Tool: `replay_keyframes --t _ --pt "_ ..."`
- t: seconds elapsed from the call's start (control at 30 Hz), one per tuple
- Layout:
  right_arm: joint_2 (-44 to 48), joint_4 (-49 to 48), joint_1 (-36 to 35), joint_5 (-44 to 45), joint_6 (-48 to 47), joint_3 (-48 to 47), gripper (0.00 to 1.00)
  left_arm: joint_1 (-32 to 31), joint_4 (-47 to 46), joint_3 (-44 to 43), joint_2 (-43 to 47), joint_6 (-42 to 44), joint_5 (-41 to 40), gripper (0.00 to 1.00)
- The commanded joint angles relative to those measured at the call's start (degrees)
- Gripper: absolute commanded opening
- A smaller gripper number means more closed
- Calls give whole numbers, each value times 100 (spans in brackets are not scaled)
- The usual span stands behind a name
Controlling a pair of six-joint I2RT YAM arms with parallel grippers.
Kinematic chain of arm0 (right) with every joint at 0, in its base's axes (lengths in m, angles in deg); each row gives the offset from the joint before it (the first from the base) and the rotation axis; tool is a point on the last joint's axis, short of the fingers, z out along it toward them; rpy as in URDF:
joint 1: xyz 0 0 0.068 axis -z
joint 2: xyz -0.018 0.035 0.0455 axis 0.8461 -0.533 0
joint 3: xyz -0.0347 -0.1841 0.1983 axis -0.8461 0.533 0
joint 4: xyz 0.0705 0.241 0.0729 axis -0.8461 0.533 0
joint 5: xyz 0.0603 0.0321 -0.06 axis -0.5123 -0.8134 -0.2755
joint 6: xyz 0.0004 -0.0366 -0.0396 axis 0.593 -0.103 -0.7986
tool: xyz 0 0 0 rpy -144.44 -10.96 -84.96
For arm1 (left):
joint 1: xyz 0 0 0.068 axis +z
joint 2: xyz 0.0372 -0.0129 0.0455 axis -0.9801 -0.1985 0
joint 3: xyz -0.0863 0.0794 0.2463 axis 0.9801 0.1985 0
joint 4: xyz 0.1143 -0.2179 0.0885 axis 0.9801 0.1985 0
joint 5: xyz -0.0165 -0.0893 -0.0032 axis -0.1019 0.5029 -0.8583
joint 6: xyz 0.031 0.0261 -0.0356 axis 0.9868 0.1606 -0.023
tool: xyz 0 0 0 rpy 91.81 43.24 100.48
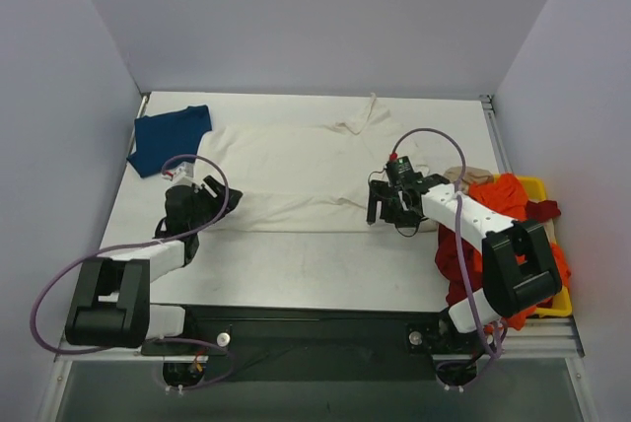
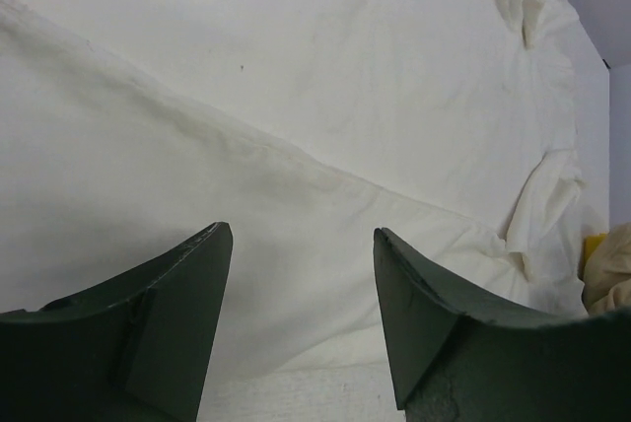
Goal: Fold and stack the t-shirts
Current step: Fold the flattened tshirt in 1/3 of the way
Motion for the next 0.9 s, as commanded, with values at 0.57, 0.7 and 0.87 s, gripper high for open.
replay_keyframes --t 0.57,0.7,0.87 --pt "-1530 177 -281 102 -422 -1721 41 -449 975 -163 1199 1255 -1052 70" --pt "-1714 177 -281 93 -448 -1774 37 -449 896 -190 997 1263 -1008 70" --pt "-1846 186 -281 76 -492 -1879 29 -458 870 -208 917 1263 -999 70"
